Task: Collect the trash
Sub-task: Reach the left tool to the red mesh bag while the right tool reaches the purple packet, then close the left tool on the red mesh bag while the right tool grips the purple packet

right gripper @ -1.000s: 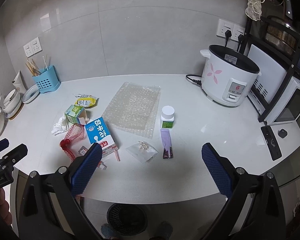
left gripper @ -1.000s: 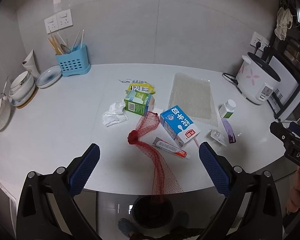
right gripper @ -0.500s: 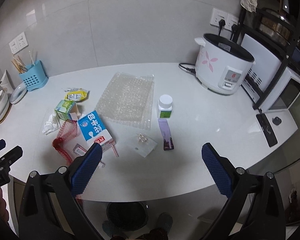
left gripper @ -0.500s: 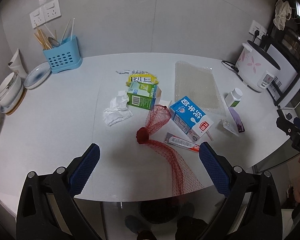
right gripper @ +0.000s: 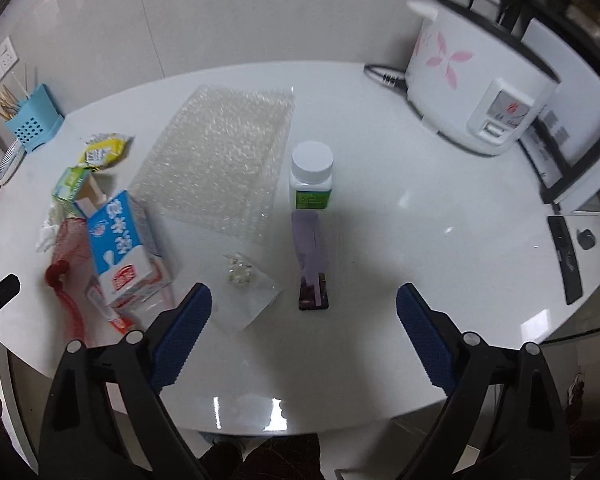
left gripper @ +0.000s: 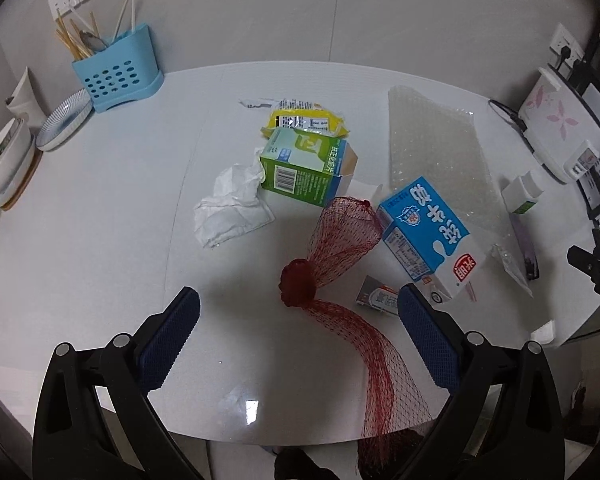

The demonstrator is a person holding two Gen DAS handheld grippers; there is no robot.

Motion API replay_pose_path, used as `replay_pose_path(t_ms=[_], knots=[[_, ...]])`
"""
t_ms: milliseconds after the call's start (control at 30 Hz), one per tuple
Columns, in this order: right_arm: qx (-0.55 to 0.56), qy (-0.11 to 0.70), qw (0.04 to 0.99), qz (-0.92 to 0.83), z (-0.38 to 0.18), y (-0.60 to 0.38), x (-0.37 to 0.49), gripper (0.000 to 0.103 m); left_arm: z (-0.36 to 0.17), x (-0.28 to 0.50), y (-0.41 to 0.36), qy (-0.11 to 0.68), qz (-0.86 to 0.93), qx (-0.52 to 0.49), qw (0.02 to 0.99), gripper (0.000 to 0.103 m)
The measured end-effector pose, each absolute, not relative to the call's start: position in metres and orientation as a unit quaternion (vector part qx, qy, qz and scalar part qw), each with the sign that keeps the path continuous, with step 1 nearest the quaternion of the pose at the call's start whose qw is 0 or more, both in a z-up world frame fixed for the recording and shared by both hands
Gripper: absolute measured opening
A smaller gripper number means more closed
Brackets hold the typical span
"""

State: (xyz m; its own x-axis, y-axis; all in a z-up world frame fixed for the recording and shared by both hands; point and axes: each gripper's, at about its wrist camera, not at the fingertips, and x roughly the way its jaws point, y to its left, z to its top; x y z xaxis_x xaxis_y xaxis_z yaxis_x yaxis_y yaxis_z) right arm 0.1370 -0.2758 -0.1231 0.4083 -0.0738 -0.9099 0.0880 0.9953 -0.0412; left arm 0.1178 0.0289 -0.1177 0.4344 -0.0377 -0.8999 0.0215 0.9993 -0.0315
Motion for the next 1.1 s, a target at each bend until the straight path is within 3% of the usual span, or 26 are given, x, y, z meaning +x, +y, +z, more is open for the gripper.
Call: replay_pose_path(t_ms=[467, 667, 933, 1100], knots=[[0.003, 0.615, 0.789, -0.008, -0.182, -0.291, 0.190, 0.065, -0.174, 0.150, 0.027, 0.592, 0.031, -0.021, 0.805, 0.092], [0.003, 0.629, 0.777, -0.009, -0.188, -0.294, 0.198, 0.056, -0.184, 0.160, 0.023, 0.608, 0.042, -0.015, 0.792, 0.084], [0.013, 0.648, 0.761, -0.003, -0.202, -0.298, 0.209, 0.043, -0.194, 0.171, 0.025, 0.640, 0.047, -0.015, 0.767, 0.053], [0.015, 0.657, 0.754, -0.006, -0.210, -0.300, 0.214, 0.032, -0.202, 0.172, 0.020, 0.653, 0.040, -0.018, 0.756, 0.024]])
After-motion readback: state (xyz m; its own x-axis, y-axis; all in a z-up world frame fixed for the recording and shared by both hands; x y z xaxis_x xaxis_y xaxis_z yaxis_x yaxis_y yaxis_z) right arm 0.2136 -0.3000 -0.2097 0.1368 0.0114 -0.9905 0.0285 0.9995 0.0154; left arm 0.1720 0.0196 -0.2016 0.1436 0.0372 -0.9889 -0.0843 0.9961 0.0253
